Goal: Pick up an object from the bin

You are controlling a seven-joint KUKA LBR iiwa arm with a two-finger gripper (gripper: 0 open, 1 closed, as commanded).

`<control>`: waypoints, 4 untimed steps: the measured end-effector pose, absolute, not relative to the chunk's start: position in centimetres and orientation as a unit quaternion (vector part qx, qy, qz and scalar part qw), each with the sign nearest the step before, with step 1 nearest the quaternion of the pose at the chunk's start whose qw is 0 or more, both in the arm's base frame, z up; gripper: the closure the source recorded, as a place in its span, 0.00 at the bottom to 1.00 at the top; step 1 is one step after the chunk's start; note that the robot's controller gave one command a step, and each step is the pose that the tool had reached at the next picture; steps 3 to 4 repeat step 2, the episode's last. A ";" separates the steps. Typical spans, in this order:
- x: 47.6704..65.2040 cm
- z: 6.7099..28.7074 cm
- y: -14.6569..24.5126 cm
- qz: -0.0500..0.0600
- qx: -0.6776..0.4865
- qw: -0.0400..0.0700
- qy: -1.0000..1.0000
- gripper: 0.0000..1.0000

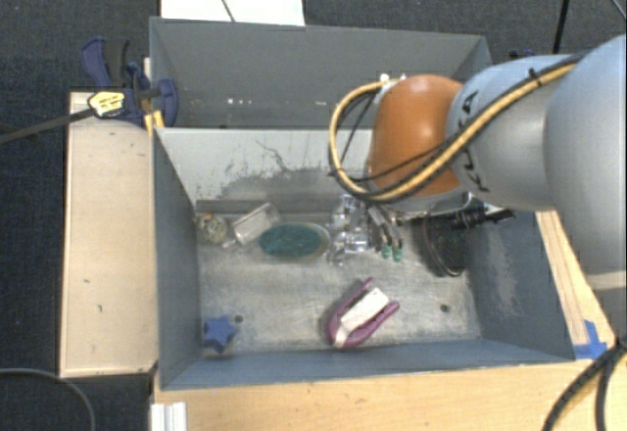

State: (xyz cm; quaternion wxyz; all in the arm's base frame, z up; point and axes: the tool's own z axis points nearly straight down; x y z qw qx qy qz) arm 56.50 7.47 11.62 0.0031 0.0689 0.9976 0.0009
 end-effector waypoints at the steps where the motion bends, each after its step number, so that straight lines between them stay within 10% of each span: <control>1: 56.6 12.2 7.5 0.001 0.068 0.002 0.998 1.00; 2: 56.7 15.8 7.5 0.001 0.066 0.003 0.998 1.00; 4: 56.7 15.8 7.5 0.001 0.066 0.003 0.998 1.00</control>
Offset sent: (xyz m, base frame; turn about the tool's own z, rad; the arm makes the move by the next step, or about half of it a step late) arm -0.0001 0.0000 0.0048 0.0000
